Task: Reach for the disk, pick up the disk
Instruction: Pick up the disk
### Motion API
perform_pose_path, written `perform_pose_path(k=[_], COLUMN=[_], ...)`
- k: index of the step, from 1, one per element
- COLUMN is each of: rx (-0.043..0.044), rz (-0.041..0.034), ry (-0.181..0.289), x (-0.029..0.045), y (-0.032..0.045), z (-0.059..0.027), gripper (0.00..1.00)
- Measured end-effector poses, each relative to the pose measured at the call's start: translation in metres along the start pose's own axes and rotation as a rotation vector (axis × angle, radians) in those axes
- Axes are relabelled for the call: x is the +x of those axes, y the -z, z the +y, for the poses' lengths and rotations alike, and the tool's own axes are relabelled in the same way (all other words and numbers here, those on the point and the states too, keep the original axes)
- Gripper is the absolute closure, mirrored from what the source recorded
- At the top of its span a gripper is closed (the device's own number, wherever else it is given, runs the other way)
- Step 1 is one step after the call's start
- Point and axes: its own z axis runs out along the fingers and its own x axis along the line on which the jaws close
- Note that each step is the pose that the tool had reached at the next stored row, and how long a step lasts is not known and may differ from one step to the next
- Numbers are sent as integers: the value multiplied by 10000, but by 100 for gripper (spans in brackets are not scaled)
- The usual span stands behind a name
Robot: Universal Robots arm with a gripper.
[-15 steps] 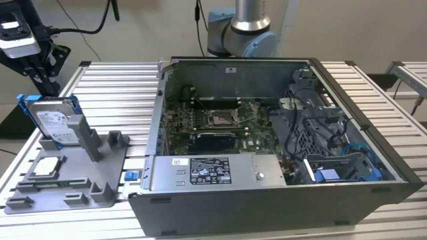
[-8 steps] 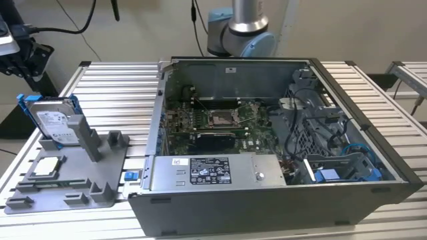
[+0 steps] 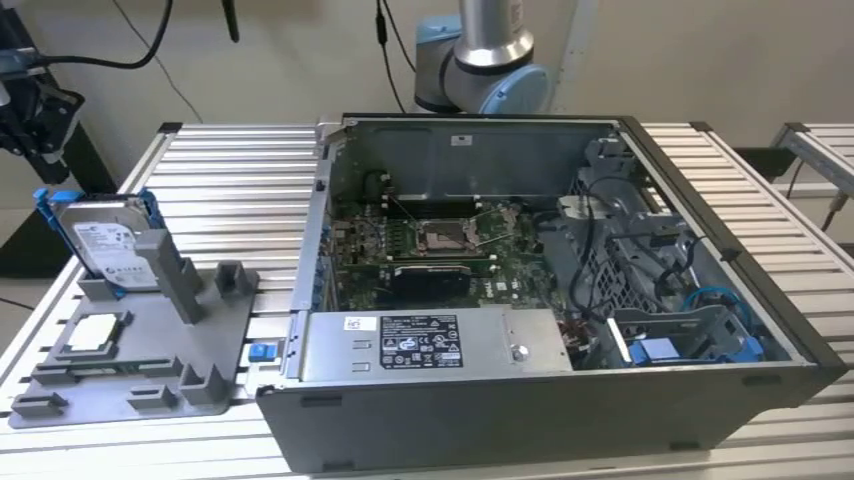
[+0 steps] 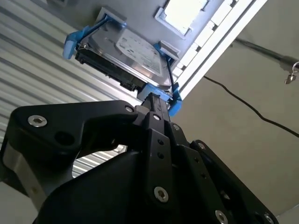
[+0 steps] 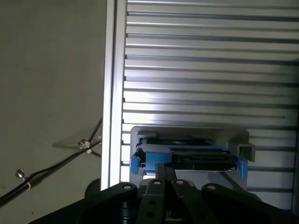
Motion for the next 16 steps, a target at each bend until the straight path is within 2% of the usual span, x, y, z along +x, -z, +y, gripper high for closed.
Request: perform_pose_path(k=[5, 12, 16], rx=[-1, 0, 1], rz=[8, 10, 31], ry=[280, 343, 985], x=[0, 0, 1], y=[-2, -2, -2], z=[10, 14, 14], gripper=[100, 100, 100])
